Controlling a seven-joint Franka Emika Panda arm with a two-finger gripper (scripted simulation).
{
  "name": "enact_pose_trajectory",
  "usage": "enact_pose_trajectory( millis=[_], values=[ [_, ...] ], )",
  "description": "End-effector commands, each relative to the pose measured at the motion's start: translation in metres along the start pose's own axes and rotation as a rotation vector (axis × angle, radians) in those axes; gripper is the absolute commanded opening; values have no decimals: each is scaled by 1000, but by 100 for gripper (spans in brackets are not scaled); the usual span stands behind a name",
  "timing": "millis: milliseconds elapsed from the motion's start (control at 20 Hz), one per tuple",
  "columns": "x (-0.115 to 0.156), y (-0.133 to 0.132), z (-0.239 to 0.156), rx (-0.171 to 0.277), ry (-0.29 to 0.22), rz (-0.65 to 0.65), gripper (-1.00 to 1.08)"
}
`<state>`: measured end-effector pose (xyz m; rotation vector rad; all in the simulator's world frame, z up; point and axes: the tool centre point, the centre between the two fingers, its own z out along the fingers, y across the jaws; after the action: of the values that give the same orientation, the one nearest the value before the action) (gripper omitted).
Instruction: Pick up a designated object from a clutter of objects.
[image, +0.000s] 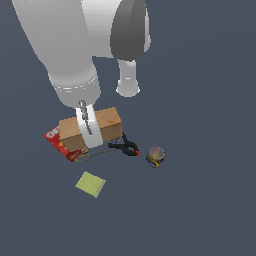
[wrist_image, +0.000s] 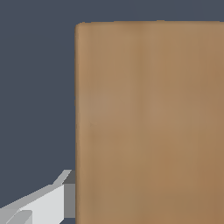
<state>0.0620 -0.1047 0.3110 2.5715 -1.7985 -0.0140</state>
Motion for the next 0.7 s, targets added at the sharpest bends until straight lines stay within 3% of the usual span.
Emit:
enact_pose_trajectory(
  millis=[0,300,650],
  values=[
    [10,8,-33,8,4,0,-100],
    [28,23,-91,8,5,-1,-100],
    [42,32,-133,8,5,-2,-100]
  ],
)
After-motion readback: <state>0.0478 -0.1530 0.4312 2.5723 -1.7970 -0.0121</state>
